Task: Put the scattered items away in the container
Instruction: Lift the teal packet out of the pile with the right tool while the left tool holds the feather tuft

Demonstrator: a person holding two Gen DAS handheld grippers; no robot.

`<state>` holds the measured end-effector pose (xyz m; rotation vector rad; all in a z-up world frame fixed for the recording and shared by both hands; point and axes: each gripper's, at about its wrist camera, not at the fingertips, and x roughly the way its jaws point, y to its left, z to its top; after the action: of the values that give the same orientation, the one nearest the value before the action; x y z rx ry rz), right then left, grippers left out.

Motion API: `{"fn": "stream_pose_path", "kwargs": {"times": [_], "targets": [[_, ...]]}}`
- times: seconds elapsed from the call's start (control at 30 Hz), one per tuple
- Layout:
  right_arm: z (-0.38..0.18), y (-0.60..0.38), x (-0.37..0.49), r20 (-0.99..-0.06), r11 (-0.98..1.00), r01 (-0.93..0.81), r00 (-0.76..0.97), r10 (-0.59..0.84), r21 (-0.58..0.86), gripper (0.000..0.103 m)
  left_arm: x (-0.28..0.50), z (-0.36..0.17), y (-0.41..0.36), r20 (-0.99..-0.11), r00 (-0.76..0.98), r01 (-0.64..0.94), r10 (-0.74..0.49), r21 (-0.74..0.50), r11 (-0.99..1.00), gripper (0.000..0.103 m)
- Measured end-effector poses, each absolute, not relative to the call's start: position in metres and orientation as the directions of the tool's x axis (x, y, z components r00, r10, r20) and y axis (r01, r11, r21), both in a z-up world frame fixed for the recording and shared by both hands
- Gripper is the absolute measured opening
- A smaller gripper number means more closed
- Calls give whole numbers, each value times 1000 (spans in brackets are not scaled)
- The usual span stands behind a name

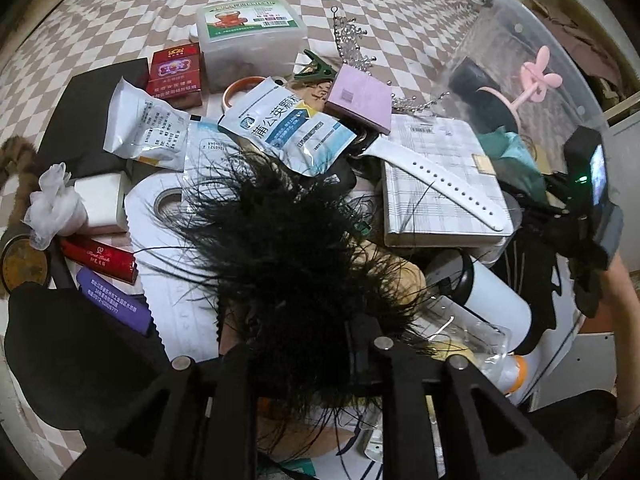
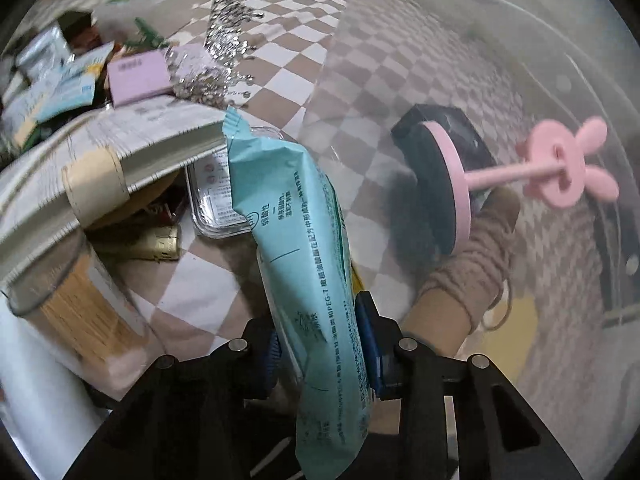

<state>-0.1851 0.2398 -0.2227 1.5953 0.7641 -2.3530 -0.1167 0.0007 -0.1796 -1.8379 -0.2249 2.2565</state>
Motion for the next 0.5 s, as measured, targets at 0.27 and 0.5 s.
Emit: {"fn": "stream_pose_path", "kwargs": {"times": [0.27, 0.5], "targets": [[-213, 257, -165, -935, -896, 392, -347, 65, -208, 34, -109, -162, 2, -933, -232, -112, 273, -253, -961, 13], [-191, 274, -151, -933, -939, 315, -359, 13, -135, 32, -103, -145, -2, -917, -295, -106, 269, -248, -963, 11]]}}
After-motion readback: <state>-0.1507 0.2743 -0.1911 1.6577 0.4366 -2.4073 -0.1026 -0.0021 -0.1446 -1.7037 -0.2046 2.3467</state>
